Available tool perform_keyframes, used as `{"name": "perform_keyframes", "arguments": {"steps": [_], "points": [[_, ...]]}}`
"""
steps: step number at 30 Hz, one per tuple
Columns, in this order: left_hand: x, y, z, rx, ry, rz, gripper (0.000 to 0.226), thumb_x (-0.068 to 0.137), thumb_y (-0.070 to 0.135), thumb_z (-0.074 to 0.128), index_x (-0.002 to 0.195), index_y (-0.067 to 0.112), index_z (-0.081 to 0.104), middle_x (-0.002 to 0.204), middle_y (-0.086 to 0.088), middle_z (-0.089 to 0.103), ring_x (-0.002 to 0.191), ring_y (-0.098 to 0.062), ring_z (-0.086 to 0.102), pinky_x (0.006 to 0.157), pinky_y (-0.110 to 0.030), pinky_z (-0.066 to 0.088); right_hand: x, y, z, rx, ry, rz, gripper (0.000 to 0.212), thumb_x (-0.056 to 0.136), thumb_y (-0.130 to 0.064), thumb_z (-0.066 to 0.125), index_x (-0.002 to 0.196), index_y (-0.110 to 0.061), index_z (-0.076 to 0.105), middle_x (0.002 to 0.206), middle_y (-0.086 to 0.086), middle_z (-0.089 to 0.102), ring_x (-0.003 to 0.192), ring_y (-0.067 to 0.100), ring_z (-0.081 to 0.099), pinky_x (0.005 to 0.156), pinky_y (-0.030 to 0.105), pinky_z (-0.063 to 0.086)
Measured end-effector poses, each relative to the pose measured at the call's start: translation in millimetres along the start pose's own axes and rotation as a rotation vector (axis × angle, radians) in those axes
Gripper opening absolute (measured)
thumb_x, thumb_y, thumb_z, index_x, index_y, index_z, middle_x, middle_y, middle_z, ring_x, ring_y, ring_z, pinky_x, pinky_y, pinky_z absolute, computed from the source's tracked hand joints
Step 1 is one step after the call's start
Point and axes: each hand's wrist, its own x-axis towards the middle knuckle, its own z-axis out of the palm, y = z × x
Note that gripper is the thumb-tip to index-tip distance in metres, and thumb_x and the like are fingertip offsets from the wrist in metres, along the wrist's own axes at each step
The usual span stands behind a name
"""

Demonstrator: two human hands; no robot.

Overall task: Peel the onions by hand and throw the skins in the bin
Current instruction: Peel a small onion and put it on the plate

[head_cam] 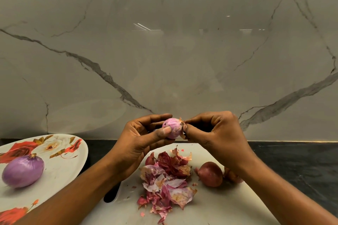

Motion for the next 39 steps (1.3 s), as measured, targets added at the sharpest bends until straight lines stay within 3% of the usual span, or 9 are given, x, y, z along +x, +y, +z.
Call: {"name": "perform_keyframes", "arguments": {"steps": [4, 9, 17, 24, 27, 29, 31, 39], "points": [[0.5, -0.1, -0.8, -0.009, -0.012, -0.002, 0.044, 0.08, 0.009, 0.073, 0.124, 0.008, 0.071, 0.121, -0.014, 0.077, 0.112, -0.034, 0.075, 0.086, -0.035, 0.065, 1.7, 1.6, -0.6, 0.052, 0.013, 0.023, 0.014, 0.091, -0.006, 0.077, 0.094, -0.019, 0.084, 0.08, -0.003, 0.081, 0.073, 0.016, 0.079, 0.067, 0.03, 0.066], [0.0, 0.5, -1.0, -0.011, -0.012, -0.007, 0.045, 0.079, 0.009, 0.074, 0.123, 0.008, 0.071, 0.121, -0.014, 0.077, 0.111, -0.035, 0.075, 0.085, -0.035, 0.065, 2.1, 0.9, -0.7, 0.096, -0.014, 0.055, 0.009, 0.086, -0.023, 0.083, 0.095, -0.021, 0.083, 0.083, -0.004, 0.081, 0.077, 0.015, 0.079, 0.069, 0.029, 0.065], [-0.7, 1.2, 1.0, -0.064, -0.033, -0.027, 0.043, 0.081, 0.009, 0.073, 0.123, 0.006, 0.071, 0.123, -0.018, 0.075, 0.111, -0.038, 0.074, 0.084, -0.036, 0.065, 0.2, 2.3, 1.6, -0.012, 0.029, -0.05, 0.014, 0.09, -0.01, 0.079, 0.097, -0.022, 0.083, 0.081, -0.009, 0.08, 0.074, 0.013, 0.078, 0.067, 0.029, 0.066], [0.8, 3.9, 0.7, -0.153, -0.066, -0.067, 0.038, 0.088, 0.014, 0.075, 0.125, 0.006, 0.071, 0.127, -0.021, 0.072, 0.113, -0.041, 0.073, 0.083, -0.034, 0.065, 1.7, 1.0, 0.8, 0.124, 0.011, 0.036, 0.016, 0.094, -0.006, 0.074, 0.093, -0.021, 0.081, 0.082, -0.002, 0.081, 0.077, 0.015, 0.08, 0.068, 0.024, 0.064], [0.8, 3.5, -0.7, -0.15, -0.07, -0.073, 0.039, 0.088, 0.014, 0.074, 0.126, 0.006, 0.07, 0.128, -0.021, 0.071, 0.114, -0.043, 0.072, 0.085, -0.036, 0.065, 2.6, 0.7, -0.6, 0.153, -0.006, 0.045, 0.008, 0.091, -0.021, 0.077, 0.095, -0.016, 0.082, 0.083, 0.0, 0.081, 0.078, 0.017, 0.08, 0.068, 0.027, 0.065], [1.2, 2.7, -1.3, -0.129, -0.071, -0.061, 0.041, 0.089, 0.011, 0.069, 0.129, 0.004, 0.066, 0.129, -0.021, 0.071, 0.116, -0.042, 0.072, 0.087, -0.037, 0.065, 2.6, 0.9, 0.4, 0.127, -0.025, 0.047, 0.027, 0.082, -0.035, 0.079, 0.1, -0.016, 0.083, 0.086, -0.002, 0.082, 0.08, 0.017, 0.08, 0.071, 0.031, 0.066], [1.2, 2.4, -1.3, -0.12, -0.068, -0.046, 0.043, 0.088, 0.01, 0.069, 0.13, 0.003, 0.065, 0.128, -0.021, 0.071, 0.115, -0.041, 0.072, 0.086, -0.036, 0.065, 2.8, 1.4, 0.6, 0.112, -0.046, 0.061, 0.032, 0.079, -0.038, 0.079, 0.104, -0.019, 0.083, 0.089, -0.005, 0.082, 0.083, 0.015, 0.08, 0.073, 0.032, 0.066], [1.6, 1.9, -0.4, -0.143, -0.069, -0.076, 0.043, 0.088, 0.012, 0.068, 0.13, 0.004, 0.065, 0.128, -0.022, 0.071, 0.114, -0.042, 0.072, 0.085, -0.036, 0.065, 2.7, 5.3, 1.5, 0.124, -0.02, 0.055, 0.015, 0.087, -0.02, 0.079, 0.102, -0.018, 0.083, 0.089, -0.001, 0.082, 0.082, 0.018, 0.08, 0.075, 0.034, 0.067]]}}
